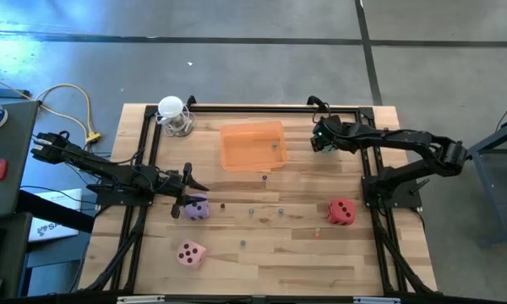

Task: Pick & Place Dice
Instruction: Put the large blue dice into the orange container

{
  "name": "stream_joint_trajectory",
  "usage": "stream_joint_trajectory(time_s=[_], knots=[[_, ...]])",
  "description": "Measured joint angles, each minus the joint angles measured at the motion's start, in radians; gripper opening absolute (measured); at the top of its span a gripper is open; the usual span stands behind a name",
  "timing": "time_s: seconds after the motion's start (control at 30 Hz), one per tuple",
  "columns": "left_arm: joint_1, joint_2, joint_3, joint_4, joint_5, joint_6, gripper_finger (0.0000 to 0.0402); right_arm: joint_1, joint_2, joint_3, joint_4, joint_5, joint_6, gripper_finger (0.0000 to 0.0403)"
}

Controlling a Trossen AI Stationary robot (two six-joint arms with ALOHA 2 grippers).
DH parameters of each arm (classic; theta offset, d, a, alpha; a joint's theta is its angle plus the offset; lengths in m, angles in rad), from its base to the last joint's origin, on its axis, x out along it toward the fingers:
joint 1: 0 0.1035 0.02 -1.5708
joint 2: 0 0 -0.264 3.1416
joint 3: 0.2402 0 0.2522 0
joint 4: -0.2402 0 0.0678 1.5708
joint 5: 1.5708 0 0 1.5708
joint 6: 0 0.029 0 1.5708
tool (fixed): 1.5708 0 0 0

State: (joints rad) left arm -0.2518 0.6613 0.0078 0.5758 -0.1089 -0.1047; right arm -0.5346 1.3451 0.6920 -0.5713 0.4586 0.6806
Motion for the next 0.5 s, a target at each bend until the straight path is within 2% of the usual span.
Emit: stream_joint_trajectory(time_s=[0.27, 0.5], knots=[[0.0, 0.0, 0.0, 0.0, 0.0, 0.0, 0.0145, -0.015, 0.089, 0.002, 0.009, 0.015, -0.011, 0.0397], [0.0, 0.0, 0.0, -0.004, 0.0, 0.0, 0.0145, -0.015, 0.096, -0.001, 0.021, 0.013, -0.014, 0.0383]])
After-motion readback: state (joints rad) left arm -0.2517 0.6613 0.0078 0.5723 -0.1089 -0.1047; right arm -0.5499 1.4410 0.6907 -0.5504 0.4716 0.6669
